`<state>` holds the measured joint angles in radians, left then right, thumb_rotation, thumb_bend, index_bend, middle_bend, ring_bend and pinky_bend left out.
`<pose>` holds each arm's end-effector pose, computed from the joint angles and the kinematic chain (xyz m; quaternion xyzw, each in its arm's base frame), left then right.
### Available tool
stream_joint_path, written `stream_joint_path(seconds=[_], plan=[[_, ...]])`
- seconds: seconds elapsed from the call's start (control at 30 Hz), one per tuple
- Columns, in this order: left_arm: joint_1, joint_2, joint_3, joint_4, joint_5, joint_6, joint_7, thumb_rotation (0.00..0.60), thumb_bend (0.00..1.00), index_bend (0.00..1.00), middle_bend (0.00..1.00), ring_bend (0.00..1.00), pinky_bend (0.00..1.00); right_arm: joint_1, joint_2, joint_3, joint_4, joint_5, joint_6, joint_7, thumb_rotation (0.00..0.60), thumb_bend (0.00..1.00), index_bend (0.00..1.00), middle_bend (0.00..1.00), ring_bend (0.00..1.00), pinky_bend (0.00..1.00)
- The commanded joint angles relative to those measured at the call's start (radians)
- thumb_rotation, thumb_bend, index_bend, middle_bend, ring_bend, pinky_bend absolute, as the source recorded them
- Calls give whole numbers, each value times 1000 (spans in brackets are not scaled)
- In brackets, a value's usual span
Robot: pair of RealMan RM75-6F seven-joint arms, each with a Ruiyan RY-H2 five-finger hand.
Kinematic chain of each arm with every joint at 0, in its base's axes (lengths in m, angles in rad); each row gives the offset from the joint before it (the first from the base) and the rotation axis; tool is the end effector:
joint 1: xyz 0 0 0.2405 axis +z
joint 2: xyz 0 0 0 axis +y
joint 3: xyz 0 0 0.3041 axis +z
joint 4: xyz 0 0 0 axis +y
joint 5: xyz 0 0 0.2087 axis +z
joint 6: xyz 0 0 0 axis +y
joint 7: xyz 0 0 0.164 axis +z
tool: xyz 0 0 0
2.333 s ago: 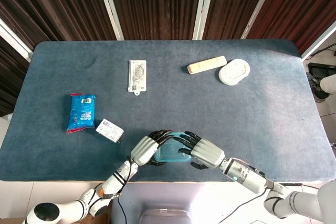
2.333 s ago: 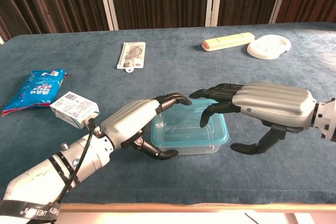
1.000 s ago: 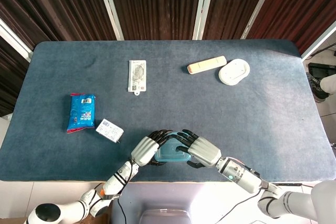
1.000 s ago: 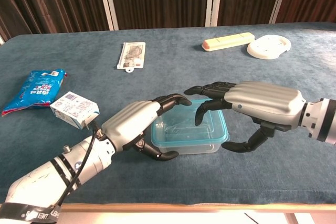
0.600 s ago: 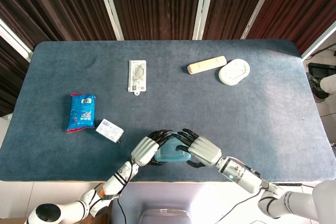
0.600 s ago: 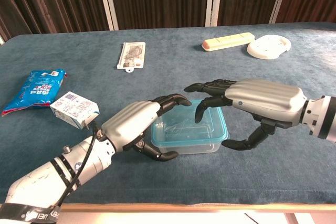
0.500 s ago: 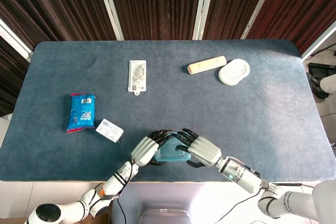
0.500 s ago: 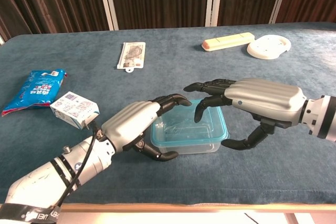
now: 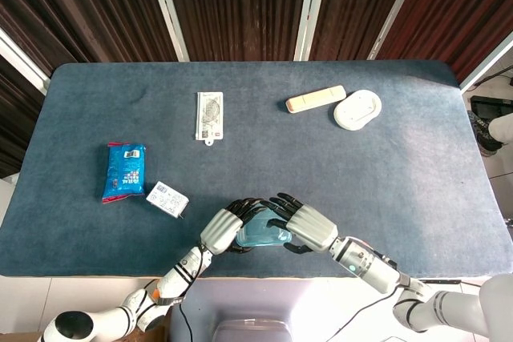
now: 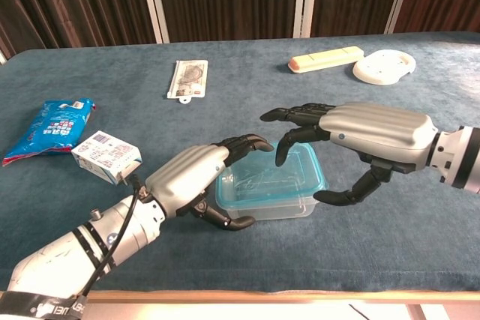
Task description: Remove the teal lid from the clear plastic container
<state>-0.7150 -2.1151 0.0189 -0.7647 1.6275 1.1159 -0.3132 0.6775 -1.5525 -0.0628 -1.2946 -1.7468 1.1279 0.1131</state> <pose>-0.1502 0.3202 -0.1927 -0.7599 -0.3855 -0.4716 0.2272 -0.2003 -0.3259 -0.0371 0.8235 -0.2781 0.4248 0.2531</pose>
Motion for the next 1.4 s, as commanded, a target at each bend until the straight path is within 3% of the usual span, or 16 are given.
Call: stream_joint_path(seconds=[0.03, 0.77, 1.13, 1.23, 1.3, 1.4], plan=[[0, 0, 1, 1, 2, 3, 0, 600, 438, 146, 704, 550, 604, 0, -1, 1, 2, 1, 0, -2, 600, 480, 445, 13, 0, 0], [3, 6, 8, 2, 12, 18, 3, 600, 434, 146, 704, 550, 604, -4, -60, 21, 83, -2, 42, -45, 600, 548, 525, 50, 0, 0], [4, 6, 9, -1, 13, 20, -7, 600, 433, 146, 694, 541, 585, -24, -114, 27, 135, -13, 106, -44, 600, 588, 709, 130, 0, 0], [3, 4, 12, 4, 15, 16, -17, 600, 427, 132, 676, 500, 529, -34, -131, 33, 156, -11, 130, -45, 600, 610, 772, 155, 0, 0], [-3, 11, 20, 1, 17, -1, -36, 600, 416, 66, 625, 428, 426, -38, -138, 37, 164, -9, 141, -49, 600, 613, 806, 166, 0, 0], [-9, 19, 23, -4, 21, -9, -40, 600, 390, 0, 431, 230, 240, -40, -142, 39, 166, -8, 146, -44, 600, 614, 860, 182, 0, 0]])
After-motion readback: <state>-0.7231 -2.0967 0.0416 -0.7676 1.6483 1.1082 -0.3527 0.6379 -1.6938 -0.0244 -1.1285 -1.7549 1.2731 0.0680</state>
